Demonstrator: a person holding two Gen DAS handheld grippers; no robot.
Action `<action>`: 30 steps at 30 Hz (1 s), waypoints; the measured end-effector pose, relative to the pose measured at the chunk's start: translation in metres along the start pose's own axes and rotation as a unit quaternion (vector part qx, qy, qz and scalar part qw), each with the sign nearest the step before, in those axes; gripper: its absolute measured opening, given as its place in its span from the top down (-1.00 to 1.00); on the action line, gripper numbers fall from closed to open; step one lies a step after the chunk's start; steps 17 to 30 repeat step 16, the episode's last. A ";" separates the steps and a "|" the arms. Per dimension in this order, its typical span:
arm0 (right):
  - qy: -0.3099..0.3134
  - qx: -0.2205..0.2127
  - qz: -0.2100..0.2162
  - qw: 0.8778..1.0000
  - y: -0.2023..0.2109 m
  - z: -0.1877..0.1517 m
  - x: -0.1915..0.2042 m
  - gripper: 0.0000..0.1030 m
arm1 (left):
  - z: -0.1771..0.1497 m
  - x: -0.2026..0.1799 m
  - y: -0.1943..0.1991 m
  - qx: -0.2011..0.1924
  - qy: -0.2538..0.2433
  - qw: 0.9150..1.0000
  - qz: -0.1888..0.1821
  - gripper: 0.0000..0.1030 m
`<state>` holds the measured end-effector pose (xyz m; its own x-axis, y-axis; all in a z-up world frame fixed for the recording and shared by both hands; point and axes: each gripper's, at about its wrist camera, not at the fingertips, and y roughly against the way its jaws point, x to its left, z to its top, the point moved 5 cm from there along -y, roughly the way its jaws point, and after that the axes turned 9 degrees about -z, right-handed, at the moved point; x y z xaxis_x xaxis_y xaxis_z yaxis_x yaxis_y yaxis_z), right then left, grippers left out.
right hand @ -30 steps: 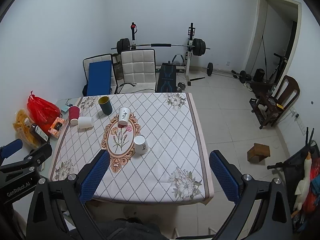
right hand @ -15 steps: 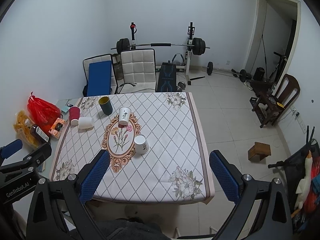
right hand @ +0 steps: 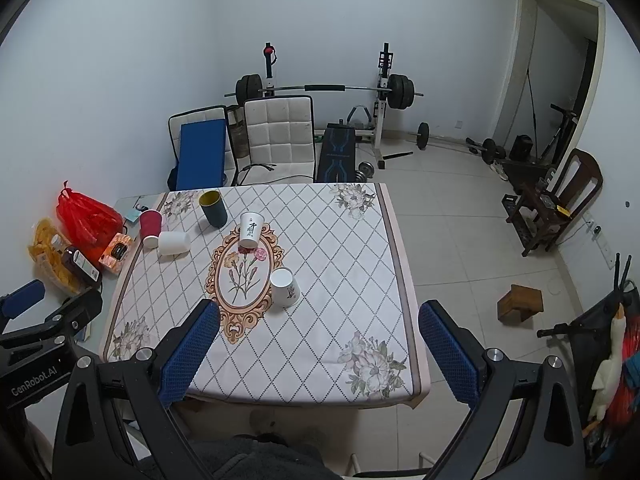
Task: Flip cup upside down
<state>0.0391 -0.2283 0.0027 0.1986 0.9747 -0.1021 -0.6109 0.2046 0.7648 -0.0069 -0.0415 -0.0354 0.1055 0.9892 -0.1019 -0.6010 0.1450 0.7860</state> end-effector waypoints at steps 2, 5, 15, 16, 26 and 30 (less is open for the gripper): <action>0.003 0.000 0.002 1.000 0.000 0.000 0.000 -0.97 | 0.000 0.001 0.000 0.001 -0.001 1.000 0.000 -0.86; 0.008 -0.001 0.002 1.000 -0.001 -0.001 0.002 -0.97 | -0.003 0.002 0.000 0.002 0.002 1.000 0.000 -0.86; 0.009 0.000 0.003 1.000 -0.002 -0.001 0.003 -0.97 | -0.005 0.000 -0.001 0.000 0.004 1.000 0.001 -0.86; 0.009 0.001 0.004 1.000 -0.001 -0.001 0.004 -0.97 | -0.005 -0.001 -0.001 0.000 0.003 1.000 0.001 -0.86; 0.009 0.001 0.004 1.000 -0.001 -0.001 0.004 -0.97 | -0.005 -0.001 -0.001 0.000 0.003 1.000 0.001 -0.86; 0.009 0.001 0.004 1.000 -0.001 -0.001 0.004 -0.97 | -0.005 -0.001 -0.001 0.000 0.003 1.000 0.001 -0.86</action>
